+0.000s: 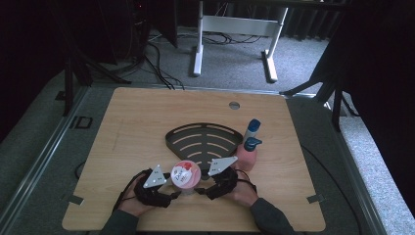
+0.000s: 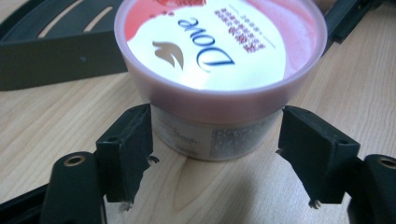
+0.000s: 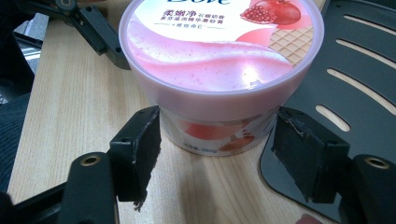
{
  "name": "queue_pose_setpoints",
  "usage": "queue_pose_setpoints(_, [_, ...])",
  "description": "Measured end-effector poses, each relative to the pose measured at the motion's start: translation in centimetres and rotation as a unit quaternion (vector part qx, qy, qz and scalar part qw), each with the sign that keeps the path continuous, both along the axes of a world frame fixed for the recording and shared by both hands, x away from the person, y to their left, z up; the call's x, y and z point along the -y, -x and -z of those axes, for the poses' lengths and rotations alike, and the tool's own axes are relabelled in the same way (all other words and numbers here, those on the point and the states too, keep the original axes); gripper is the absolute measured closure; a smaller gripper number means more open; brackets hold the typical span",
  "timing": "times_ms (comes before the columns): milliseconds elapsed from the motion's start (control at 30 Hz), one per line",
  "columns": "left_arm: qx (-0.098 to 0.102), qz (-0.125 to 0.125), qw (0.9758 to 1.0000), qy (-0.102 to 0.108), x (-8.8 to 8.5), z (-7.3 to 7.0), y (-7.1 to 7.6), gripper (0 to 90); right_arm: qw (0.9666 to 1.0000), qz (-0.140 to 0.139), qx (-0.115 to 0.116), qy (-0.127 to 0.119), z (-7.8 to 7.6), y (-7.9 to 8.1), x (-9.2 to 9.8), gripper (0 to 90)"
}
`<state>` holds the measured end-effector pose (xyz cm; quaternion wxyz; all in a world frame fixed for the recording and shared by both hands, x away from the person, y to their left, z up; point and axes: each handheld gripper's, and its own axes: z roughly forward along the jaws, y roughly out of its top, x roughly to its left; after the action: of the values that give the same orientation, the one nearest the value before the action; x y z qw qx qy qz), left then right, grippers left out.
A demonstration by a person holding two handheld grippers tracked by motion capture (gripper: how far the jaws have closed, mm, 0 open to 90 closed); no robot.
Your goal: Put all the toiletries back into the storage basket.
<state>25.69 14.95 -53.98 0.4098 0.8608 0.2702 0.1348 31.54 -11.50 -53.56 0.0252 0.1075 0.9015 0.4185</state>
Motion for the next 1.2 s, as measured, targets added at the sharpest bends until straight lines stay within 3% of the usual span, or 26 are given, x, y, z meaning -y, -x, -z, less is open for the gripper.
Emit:
queue_pose_setpoints(200, [0.002,0.002,1.0,0.005,0.2,0.0,-0.3,20.1,0.9999,-0.01,0.006,0.003,-0.2,-0.2,-0.2,28.9])
queue_pose_setpoints(333, [0.002,0.0,1.0,-0.002,0.5,0.0,-0.5,17.1,0.9997,-0.011,0.022,0.006,-0.4,-0.1,-0.4,28.1])
queue_pose_setpoints(700, [0.008,-0.011,0.9998,-0.016,0.9,-0.2,-0.2,17.1,0.9995,-0.008,0.027,0.011,-0.4,0.0,-0.7,26.1])
queue_pose_setpoints(1200, [0.008,-0.012,0.9997,-0.017,1.0,-0.9,0.2,17.6,0.9994,-0.01,0.029,0.014,-0.8,0.3,-0.6,26.0])
